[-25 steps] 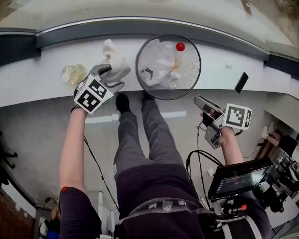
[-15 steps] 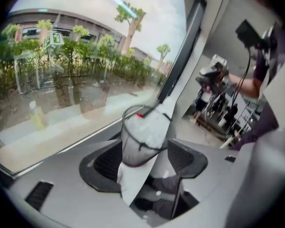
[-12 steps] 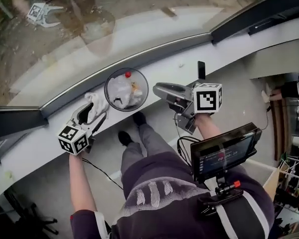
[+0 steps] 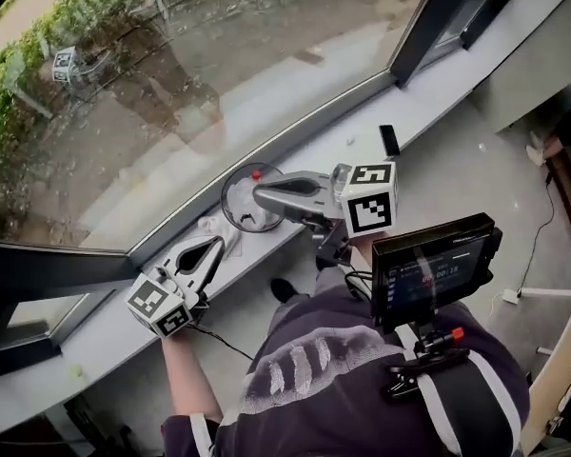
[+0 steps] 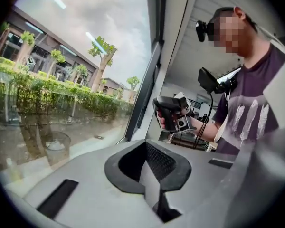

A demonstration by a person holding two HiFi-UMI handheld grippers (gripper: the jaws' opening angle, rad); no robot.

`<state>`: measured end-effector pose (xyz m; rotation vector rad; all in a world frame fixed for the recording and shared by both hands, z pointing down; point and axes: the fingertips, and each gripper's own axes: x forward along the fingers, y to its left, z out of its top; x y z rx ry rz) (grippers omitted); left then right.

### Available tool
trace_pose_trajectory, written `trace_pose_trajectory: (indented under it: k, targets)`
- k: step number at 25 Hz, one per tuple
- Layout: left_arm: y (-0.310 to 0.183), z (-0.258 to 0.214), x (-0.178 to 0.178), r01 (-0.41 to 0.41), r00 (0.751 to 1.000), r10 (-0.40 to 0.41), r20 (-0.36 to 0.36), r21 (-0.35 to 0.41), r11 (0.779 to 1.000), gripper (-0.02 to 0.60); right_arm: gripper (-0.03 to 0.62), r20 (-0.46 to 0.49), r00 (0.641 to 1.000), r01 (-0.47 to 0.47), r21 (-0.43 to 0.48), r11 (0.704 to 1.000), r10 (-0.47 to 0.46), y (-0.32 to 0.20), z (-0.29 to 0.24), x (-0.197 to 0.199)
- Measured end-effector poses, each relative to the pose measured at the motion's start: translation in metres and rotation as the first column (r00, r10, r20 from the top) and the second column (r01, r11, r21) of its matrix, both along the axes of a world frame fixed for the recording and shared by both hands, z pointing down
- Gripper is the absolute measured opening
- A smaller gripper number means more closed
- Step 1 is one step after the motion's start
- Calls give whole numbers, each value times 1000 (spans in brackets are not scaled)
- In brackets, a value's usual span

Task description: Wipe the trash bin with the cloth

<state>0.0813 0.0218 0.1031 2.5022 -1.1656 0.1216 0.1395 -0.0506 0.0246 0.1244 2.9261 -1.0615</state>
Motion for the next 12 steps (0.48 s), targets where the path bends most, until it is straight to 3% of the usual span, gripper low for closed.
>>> trace_pose_trajectory:
  k: [5, 8, 12]
  targets:
    - [7, -42, 52, 48, 998, -48, 44, 1, 999, -4, -2, 143, 989, -12, -54, 998, 19, -6, -36, 70]
    - [14, -35, 77, 50, 996, -50, 70, 0, 999, -4, -2, 155, 987, -28, -23, 999, 31, -8, -31, 101]
    - [5, -26, 83, 29, 994, -31, 108, 16, 999, -4, -2, 144, 988, -54, -27, 998, 58, -14, -28, 104]
